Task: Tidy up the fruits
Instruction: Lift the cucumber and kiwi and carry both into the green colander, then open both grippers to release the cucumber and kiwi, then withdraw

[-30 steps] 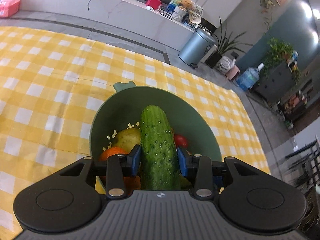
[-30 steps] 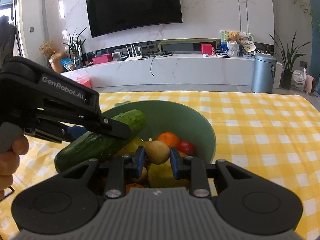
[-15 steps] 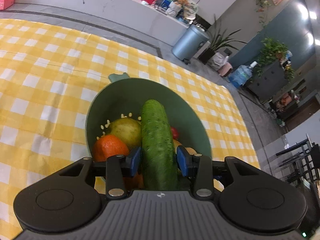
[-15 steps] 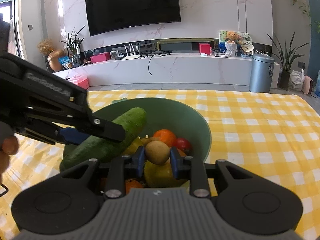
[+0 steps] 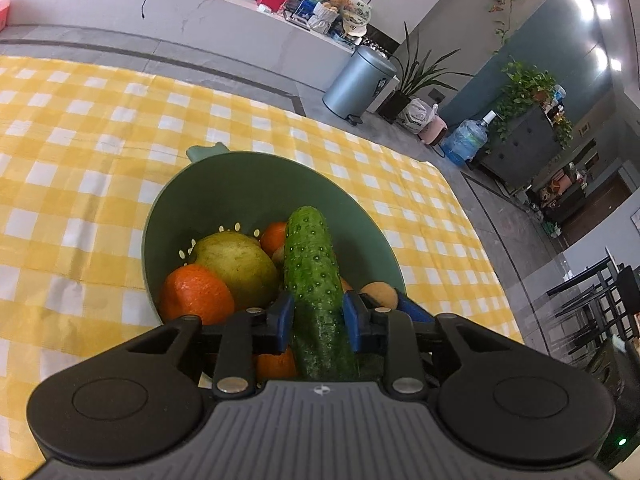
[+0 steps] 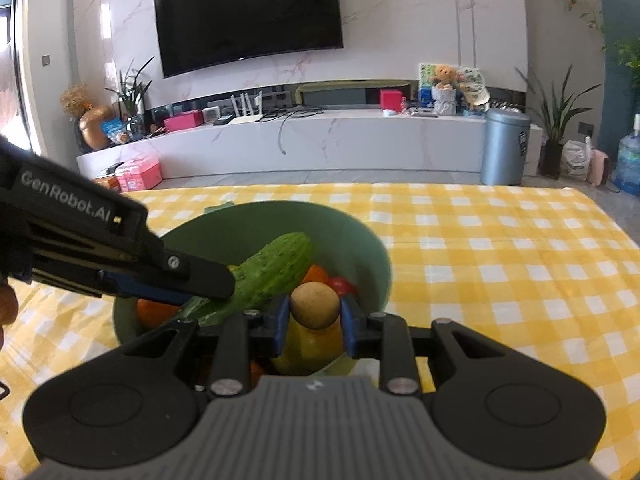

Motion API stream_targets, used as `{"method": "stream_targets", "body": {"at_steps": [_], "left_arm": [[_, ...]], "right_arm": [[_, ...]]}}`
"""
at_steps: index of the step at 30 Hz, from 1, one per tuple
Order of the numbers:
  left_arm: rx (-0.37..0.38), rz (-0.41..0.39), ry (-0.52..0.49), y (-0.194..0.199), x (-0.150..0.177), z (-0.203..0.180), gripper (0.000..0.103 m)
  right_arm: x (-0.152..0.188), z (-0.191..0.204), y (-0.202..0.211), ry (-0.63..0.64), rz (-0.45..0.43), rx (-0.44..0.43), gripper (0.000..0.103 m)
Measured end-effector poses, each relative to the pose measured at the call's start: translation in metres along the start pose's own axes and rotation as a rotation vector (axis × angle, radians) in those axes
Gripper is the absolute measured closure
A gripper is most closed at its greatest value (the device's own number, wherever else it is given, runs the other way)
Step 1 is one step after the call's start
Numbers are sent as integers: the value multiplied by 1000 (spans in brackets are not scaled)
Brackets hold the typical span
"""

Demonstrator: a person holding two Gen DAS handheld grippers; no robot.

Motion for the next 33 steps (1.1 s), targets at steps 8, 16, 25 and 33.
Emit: {"method": "stream_targets", "body": {"at_steps": [8, 16, 25, 33], "left_arm": [[-60, -39, -103, -8, -3, -15, 74], [-119, -86, -100, 4, 3, -3, 71], [-152, -123, -93, 25, 10, 6, 71], [-205, -198, -175, 52, 24, -4, 71]], "right_arm": [[2, 1, -2, 4, 1, -5, 79], [4, 2, 2, 0, 7, -18, 79], [7, 9, 14, -22, 31, -86, 79], [9, 16, 13, 18, 42, -75, 79]]}}
Point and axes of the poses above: each gripper's, at about its wrist camera, not at the fingertips, and y roughly against the way its jaws point, z to its left, x to its underside, the point moved 1 cm from there along -y, roughly the way its jaws point, and after that the axes turned 15 degrees about -x, right-handed, at the moved point
